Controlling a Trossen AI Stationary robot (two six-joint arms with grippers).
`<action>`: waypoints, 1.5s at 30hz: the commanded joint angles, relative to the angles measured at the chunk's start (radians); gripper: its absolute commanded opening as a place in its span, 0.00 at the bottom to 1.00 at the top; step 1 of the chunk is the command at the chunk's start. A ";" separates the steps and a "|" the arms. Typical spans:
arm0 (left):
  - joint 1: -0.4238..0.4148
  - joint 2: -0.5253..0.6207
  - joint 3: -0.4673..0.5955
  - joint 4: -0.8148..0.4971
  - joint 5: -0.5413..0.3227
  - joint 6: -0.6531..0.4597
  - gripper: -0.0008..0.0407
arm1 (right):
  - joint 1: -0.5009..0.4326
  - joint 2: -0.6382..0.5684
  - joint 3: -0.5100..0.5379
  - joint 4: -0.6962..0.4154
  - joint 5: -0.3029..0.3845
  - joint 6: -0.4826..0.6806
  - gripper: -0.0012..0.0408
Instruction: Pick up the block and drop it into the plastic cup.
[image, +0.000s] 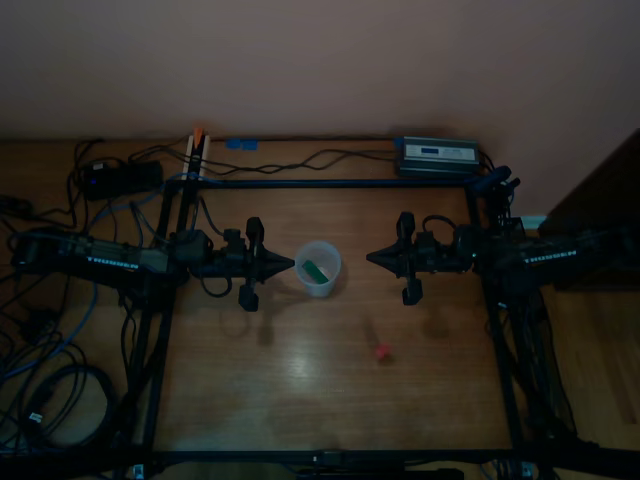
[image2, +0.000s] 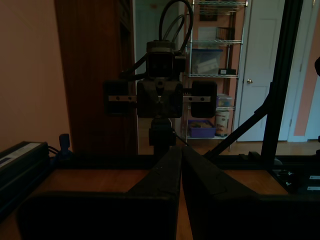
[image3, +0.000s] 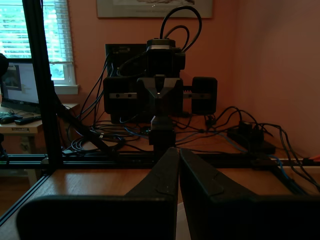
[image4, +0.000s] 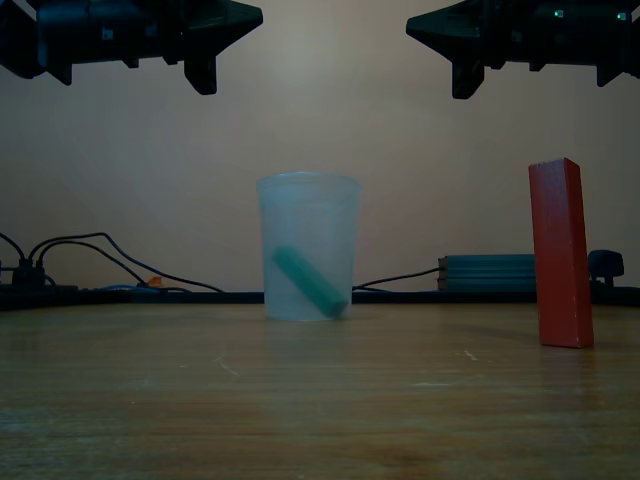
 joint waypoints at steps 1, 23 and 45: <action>0.000 0.000 0.000 -0.003 -0.001 0.000 0.02 | 0.000 0.000 0.000 0.000 0.000 0.001 0.03; 0.000 0.000 0.000 -0.003 -0.001 0.000 0.02 | 0.000 -0.066 0.000 -0.095 -0.072 -0.137 0.03; 0.000 0.000 0.000 -0.002 0.000 0.000 0.02 | 0.001 -0.344 0.000 -0.636 -0.268 -0.134 0.03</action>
